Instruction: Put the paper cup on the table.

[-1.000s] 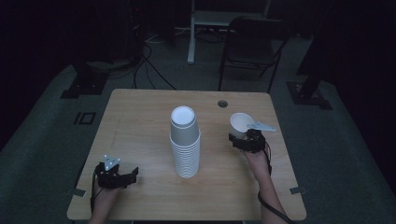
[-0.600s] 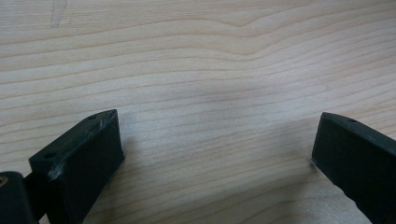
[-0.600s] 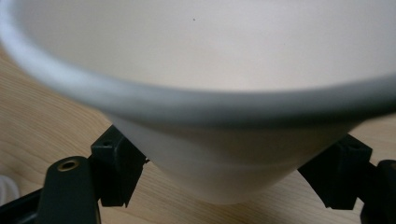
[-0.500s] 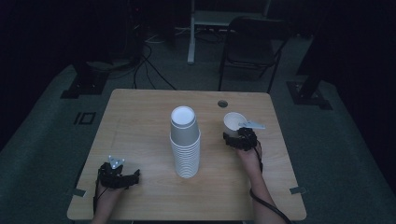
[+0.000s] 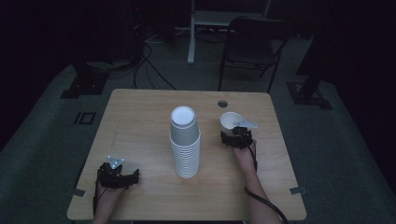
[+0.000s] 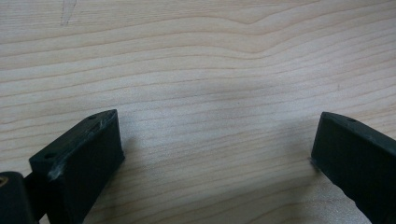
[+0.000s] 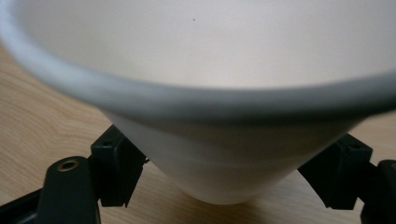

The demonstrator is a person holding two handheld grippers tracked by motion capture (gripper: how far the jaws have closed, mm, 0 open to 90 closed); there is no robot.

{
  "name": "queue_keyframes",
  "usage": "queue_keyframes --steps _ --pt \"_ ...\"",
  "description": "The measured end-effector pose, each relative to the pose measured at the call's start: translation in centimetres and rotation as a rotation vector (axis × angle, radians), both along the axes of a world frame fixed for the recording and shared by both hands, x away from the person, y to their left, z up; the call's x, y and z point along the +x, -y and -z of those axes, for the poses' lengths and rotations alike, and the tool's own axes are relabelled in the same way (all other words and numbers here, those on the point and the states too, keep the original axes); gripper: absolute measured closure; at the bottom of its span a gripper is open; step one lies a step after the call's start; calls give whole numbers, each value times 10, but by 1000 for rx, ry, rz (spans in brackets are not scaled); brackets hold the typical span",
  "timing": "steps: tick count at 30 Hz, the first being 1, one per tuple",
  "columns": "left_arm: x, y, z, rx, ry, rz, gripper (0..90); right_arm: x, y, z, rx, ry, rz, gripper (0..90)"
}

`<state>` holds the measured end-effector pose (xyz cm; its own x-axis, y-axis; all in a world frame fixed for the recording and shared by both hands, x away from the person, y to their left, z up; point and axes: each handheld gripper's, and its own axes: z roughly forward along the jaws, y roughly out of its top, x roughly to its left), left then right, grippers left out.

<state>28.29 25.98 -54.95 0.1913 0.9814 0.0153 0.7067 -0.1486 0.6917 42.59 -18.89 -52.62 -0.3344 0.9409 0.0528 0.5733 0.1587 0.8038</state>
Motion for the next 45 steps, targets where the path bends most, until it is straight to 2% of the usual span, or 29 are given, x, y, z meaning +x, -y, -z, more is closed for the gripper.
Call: queue_keyframes --steps 2,7,11,13,16,18,20,23,26,31,43,45 --pt "0 0 0 0 0 1 21 1 -2 8 -14 -18 1 221" --pt "0 0 0 0 0 3 21 1 -4 16 -35 -30 12 217" --pt "0 0 0 -1 1 4 21 2 -1 18 0 -41 23 202" --pt "0 0 0 0 0 4 21 2 0 18 18 -48 -3 119" --pt "0 0 0 -1 0 4 21 -1 5 16 64 -35 -21 103" --pt "0 0 0 0 0 4 21 -3 7 16 54 -11 -16 102" --pt "0 0 0 -1 0 4 21 -5 11 16 77 -12 -35 102" --pt "0 0 0 -1 0 5 21 -9 17 17 71 -12 -44 102" --pt "0 0 0 -1 0 6 21 -13 22 16 74 -17 -62 102" --pt "0 0 0 0 0 7 21 -27 33 17 45 -25 -63 102" --pt "0 0 0 0 1 9 21 -51 54 18 48 -10 -60 102" --pt "0 0 0 0 1 10 22 -59 61 18 53 -11 -63 102"
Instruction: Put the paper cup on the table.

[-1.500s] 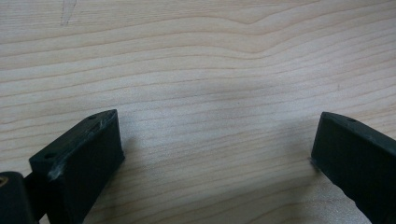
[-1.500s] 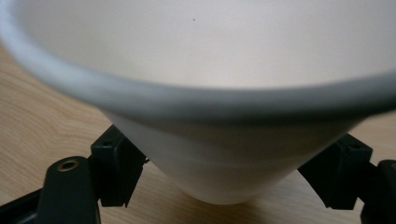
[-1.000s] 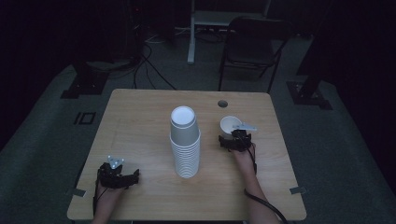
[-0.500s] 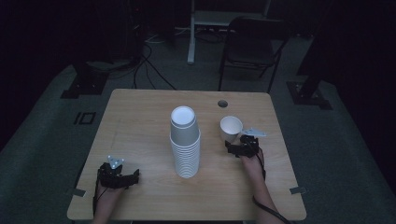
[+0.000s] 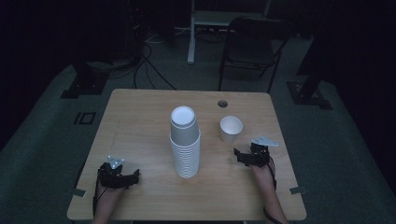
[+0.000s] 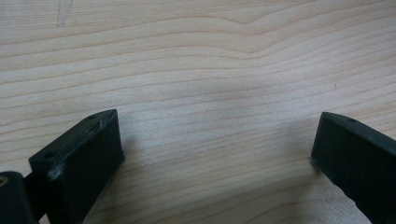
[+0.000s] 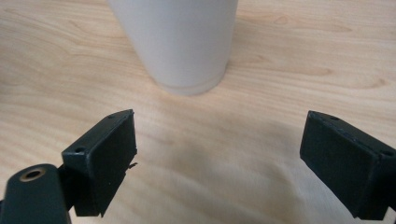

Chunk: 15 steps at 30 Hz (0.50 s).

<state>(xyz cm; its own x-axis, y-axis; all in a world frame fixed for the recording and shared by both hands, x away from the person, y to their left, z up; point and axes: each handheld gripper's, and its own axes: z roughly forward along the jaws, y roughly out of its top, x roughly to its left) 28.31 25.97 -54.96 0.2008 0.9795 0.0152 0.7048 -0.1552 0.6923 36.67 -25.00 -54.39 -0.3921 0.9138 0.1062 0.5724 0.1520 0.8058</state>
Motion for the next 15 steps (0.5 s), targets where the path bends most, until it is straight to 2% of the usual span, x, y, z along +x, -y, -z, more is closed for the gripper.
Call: queue_keyframes --steps 4,9,13,15 --pt "0 0 0 0 0 0 22 -9 9 -2 1 7 1 102" --pt "-1 0 0 0 0 6 22 -22 23 -2 19 -5 26 103" --pt "-1 0 0 -1 1 5 21 -32 32 -2 -7 -18 47 103" --pt "-1 0 0 0 1 6 22 -37 37 -2 -4 -17 51 103"
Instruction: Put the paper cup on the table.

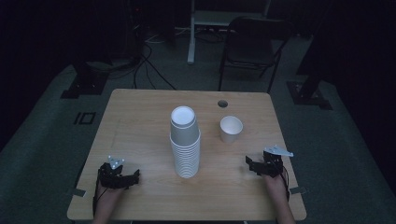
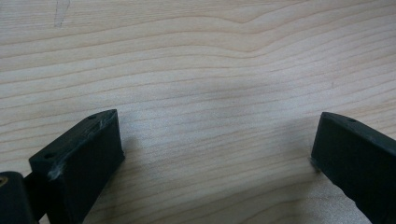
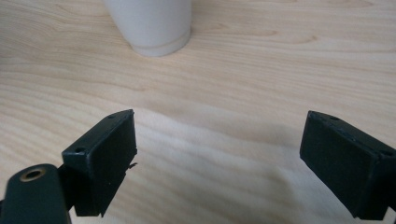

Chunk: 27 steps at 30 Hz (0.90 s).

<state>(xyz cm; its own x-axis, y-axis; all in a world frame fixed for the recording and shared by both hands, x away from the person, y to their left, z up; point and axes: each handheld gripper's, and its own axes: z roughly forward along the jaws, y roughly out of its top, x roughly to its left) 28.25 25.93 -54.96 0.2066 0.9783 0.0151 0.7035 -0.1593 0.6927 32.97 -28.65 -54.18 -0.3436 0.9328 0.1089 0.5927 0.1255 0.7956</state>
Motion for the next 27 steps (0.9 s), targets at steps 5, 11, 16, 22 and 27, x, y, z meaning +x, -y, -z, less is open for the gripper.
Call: queue_keyframes --steps 5,11,16,22,27 --pt "0 0 0 4 -3 4 22 -12 10 -1 12 -1 11 103" --pt "0 0 0 4 -3 4 22 -28 18 -4 12 12 21 103" --pt "0 0 0 3 -3 3 22 -39 24 -4 13 12 33 115" --pt "0 0 0 3 -3 3 22 -52 30 -7 14 28 37 115" --pt "0 0 0 3 -3 3 22 -63 36 -5 5 22 44 115"
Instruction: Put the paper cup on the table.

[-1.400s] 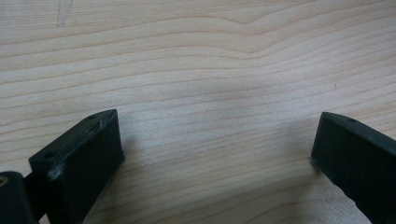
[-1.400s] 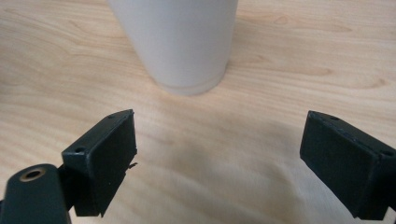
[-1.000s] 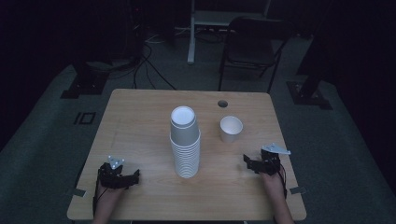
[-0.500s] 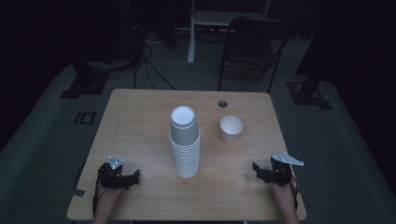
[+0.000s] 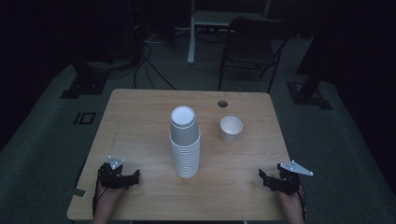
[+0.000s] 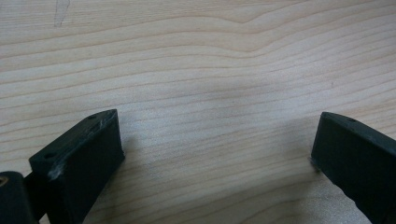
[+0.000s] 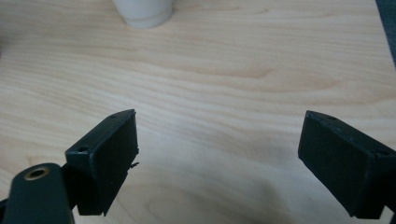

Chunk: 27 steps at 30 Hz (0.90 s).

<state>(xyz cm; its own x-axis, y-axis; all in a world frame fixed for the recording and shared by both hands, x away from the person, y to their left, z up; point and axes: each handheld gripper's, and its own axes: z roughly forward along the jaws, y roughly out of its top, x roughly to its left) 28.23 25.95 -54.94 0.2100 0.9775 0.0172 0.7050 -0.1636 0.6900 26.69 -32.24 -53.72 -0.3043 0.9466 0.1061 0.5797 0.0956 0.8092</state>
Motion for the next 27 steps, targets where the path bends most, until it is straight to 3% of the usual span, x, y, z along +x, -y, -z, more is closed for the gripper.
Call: queue_keyframes --steps 8,16,18,20,27 --pt "0 0 0 0 0 0 22 -12 8 7 -35 -34 28 115" --pt "0 0 0 1 0 0 22 -17 18 14 -83 -72 146 115" --pt "0 0 0 1 0 1 22 -17 21 16 -80 -84 148 115" --pt "0 0 0 0 0 0 22 -17 22 18 -107 -101 147 115" --pt "0 0 0 -1 1 0 22 -18 23 18 -117 -113 172 111"
